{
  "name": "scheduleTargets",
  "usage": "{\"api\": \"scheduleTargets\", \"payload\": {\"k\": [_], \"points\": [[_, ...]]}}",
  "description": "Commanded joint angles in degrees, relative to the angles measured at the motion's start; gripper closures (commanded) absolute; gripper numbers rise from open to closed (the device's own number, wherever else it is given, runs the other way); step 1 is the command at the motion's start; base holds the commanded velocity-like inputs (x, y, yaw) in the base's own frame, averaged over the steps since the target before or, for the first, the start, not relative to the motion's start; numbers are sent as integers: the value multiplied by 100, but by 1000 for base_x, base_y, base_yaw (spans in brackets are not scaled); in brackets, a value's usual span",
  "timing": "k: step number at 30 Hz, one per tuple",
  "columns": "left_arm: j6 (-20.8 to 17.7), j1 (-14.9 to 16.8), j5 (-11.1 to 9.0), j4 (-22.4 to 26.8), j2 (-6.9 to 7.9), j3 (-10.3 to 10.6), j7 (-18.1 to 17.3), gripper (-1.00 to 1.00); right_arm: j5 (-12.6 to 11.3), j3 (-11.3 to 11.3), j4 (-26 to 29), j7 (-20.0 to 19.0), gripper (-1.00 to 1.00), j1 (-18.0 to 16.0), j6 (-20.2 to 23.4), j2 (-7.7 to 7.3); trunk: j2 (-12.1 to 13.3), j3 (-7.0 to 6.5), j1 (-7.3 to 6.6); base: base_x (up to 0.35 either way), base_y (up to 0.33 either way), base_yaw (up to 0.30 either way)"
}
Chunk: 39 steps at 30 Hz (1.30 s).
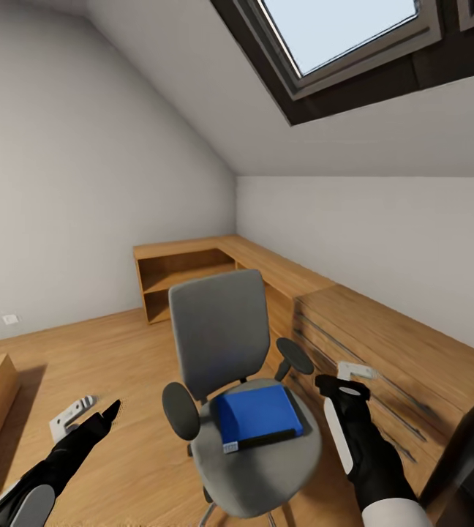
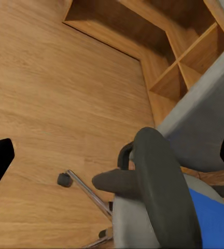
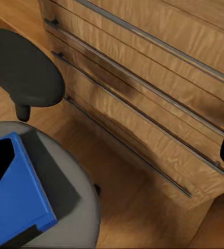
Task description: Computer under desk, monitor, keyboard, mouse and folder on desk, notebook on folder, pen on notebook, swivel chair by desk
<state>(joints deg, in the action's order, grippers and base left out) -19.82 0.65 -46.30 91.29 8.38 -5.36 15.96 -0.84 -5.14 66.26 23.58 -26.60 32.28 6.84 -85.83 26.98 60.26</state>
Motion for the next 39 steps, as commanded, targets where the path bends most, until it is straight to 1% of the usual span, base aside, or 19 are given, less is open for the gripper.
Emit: {"api": "scheduleTargets", "payload": {"k": [1, 2, 5, 6, 9, 10, 14, 19, 22, 24, 26, 28, 29, 31, 32, 33, 34, 37, 39], "points": [[-21, 5, -58, 7, 0, 2, 40, -100, -10, 3, -17, 10, -100, -3, 30, 3, -4, 7, 0, 0, 0, 280], [-21, 5, -58, 6, -2, 1, 40, -100, -11, 18, -52, 5, -100, -3, 29, 2, -4, 7, 0, 0, 0, 280], [-14, 5, -29, 4, -19, 19, 40, -100, -14, 208, -365, -8, -100, -3, -39, -4, -4, 7, 0, 0, 0, 280], [-14, 5, -24, 3, -23, 24, 40, -100, -14, 241, -410, -9, -100, -3, -79, -7, -4, 7, 0, 0, 0, 279], [-14, 5, -13, 3, -28, 38, 35, -100, -13, 310, -501, -10, -100, -1, -248, -11, -4, 7, 0, 0, 0, 279], [-13, 5, -9, 3, -30, 43, 33, -100, -8, 336, -535, -11, -100, -2, -371, -16, -4, 8, 0, 0, 0, 280], [-15, 5, -2, 3, -33, 51, 31, -100, 0, 367, -576, -16, -100, -1, -548, -22, -4, 14, 0, 0, 0, 280], [-20, 5, -5, 3, -36, 60, 30, -100, -7, 378, -591, -22, -100, -2, -612, -24, -4, 23, 0, 0, 0, 279], [-21, 7, -5, 3, -37, 104, 30, -100, -12, 378, -587, -44, -100, -1, -626, -29, -4, 30, 0, 0, 0, 279], [-21, 6, -3, 3, -35, 160, 30, -100, -22, 365, -578, -110, -100, -2, -627, -66, -4, 35, 0, 0, 0, 229], [-22, 6, 0, 6, -32, 200, 26, -100, -36, 352, -552, -296, -100, -1, -630, -173, -4, 37, 0, 0, 0, 111], [-19, 6, -1, 8, -31, 210, 21, -100, -44, 344, -526, -421, -100, 0, -628, -229, -4, 38, 0, 0, 0, 62], [-17, 6, -1, 9, -30, 217, 18, -100, -48, 335, -493, -547, -100, -1, -629, -269, -4, 38, 0, 0, 0, 35], [-15, 6, -1, 12, -33, 226, 16, -100, -53, 310, -467, -653, -100, -2, -620, -297, -84, 75, 44, 0, 0, 26], [-14, 5, -2, 19, -36, 236, 14, -100, -63, 202, -437, -756, -100, -2, -603, -321, -124, 93, 66, 0, 0, 12], [-14, 5, -2, 21, -36, 238, 14, -100, -74, 143, -430, -778, -100, -1, -597, -325, -164, 111, 88, 0, 0, 9], [-14, 5, -2, 24, -37, 241, 17, -100, -109, 12, -420, -809, -100, -1, -589, -331, -204, 129, 110, 0, 0, 6], [-13, 5, -2, 27, -38, 248, 23, -100, -167, -184, -394, -842, -100, -1, -580, -337, -325, 183, 176, 0, 0, 4], [-13, 5, -2, 28, -38, 251, 25, -100, -181, -240, -347, -850, -100, 0, -578, -334, -405, 219, 220, 0, 0, 2]]}}
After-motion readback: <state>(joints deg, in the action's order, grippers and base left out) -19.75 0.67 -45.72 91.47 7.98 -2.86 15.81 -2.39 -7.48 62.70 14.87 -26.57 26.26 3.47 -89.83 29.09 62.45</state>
